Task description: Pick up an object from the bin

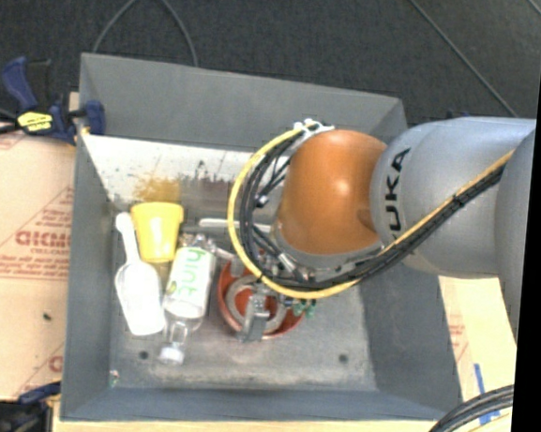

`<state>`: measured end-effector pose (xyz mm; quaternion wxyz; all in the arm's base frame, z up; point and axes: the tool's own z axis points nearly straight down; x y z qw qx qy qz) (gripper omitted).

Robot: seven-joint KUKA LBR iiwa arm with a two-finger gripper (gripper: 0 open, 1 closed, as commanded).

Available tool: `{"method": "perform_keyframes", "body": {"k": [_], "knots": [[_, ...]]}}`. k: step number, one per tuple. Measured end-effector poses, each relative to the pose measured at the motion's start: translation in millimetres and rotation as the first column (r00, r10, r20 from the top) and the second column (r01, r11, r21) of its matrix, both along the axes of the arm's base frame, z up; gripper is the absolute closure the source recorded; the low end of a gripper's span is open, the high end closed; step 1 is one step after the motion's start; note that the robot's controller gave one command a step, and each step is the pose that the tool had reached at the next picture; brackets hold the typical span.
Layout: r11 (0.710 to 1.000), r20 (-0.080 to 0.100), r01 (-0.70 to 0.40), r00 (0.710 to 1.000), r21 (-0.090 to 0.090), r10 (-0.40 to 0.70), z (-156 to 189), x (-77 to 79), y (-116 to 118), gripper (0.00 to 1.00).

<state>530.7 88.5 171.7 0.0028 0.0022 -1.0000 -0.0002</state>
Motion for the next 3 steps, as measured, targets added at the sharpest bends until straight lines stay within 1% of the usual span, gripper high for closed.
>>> {"method": "perform_keyframes", "body": {"k": [1, 2, 3], "knots": [[1.0, 0.008, 0.005, 1.0, 0.001, -0.005, 4.4, 2.0, -0.6, 0.0], [0.998, 0.013, -0.057, 0.998, 0.0, 0.057, -98.9, 93.9, 6.4, 0.0], [0.994, 0.02, -0.107, 0.994, 0.001, 0.107, -54.0, 116.6, -14.6, 0.0]]}}
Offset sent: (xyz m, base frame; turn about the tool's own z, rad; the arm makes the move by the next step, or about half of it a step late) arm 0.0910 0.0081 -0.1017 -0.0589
